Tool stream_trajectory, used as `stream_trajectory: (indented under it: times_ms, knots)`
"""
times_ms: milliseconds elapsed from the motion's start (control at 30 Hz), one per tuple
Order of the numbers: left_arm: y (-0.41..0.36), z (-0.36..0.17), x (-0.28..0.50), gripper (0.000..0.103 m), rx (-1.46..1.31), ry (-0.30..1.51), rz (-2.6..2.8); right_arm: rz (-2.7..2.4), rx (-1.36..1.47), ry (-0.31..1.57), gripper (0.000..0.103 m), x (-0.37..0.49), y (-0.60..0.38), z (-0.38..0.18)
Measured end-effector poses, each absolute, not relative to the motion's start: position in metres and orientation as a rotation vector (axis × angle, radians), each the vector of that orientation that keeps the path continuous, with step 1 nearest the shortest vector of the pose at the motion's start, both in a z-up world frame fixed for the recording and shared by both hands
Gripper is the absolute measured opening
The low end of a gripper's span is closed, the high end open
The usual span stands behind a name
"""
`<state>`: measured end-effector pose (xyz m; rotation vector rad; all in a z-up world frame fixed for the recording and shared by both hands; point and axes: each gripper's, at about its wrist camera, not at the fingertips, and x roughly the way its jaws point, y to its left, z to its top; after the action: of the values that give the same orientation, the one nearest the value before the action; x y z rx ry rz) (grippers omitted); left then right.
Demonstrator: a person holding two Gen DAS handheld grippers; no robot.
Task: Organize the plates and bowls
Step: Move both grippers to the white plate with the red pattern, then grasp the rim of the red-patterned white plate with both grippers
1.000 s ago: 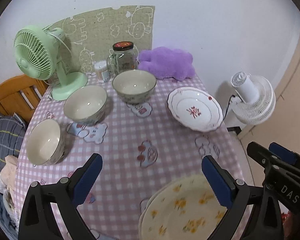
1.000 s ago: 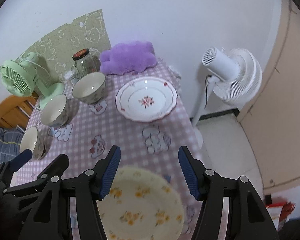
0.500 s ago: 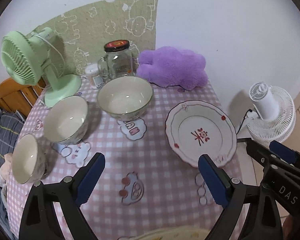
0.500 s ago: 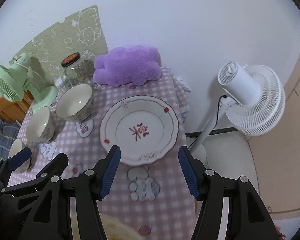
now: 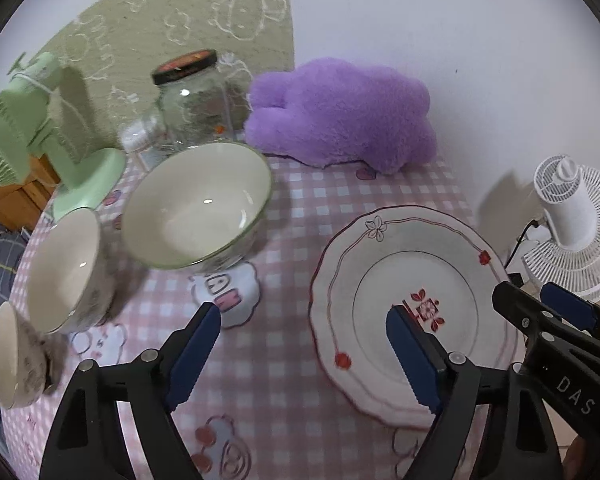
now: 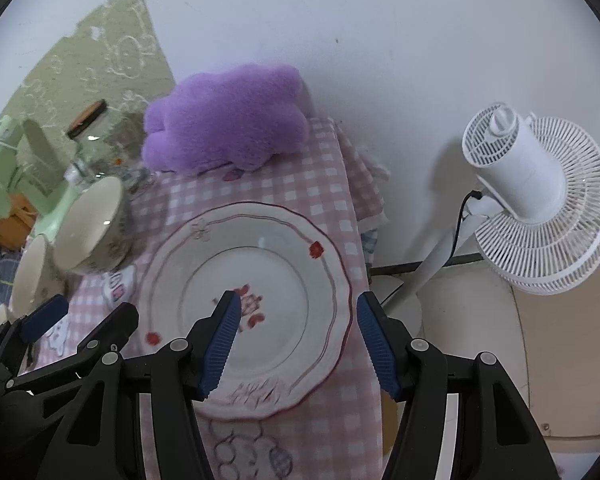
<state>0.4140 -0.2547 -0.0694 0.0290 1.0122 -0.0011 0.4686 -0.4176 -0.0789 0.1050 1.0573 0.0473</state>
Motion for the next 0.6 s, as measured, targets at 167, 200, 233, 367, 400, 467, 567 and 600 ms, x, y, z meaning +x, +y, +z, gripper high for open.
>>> stream_trajectory:
  times_ms: [167,200,233,367,400,467,567,600]
  knots:
    - [-0.262,-0.088,0.427,0.078,0.030,1.045,-0.006,0.049,0.113,1.078,0.064,0.484,-0.423,-0.099]
    - [-0.263,-0.092,0.428,0.076,0.032,1.053,-0.006,0.052,0.114,1.082,0.064,0.486,-0.423,-0.102]
    - [-0.264,-0.096,0.430,0.074,0.035,1.061,-0.007,0.053,0.113,1.086,0.064,0.487,-0.423,-0.105]
    - [-0.268,-0.106,0.434,0.068,0.044,1.083,-0.020,0.057,0.115,1.101,0.063,0.492,-0.422,-0.117]
    - [-0.270,-0.108,0.434,0.067,0.045,1.086,-0.025,0.056,0.114,1.104,0.061,0.492,-0.422,-0.119]
    - [-0.272,-0.111,0.435,0.064,0.047,1.096,-0.038,0.046,0.105,1.103,0.058,0.493,-0.421,-0.121]
    - [-0.274,-0.115,0.436,0.059,0.023,1.117,-0.064,0.031,0.084,1.102,0.053,0.494,-0.420,-0.123]
    - [-0.276,-0.116,0.436,0.057,0.014,1.119,-0.073,0.028,0.079,1.102,0.052,0.494,-0.420,-0.123]
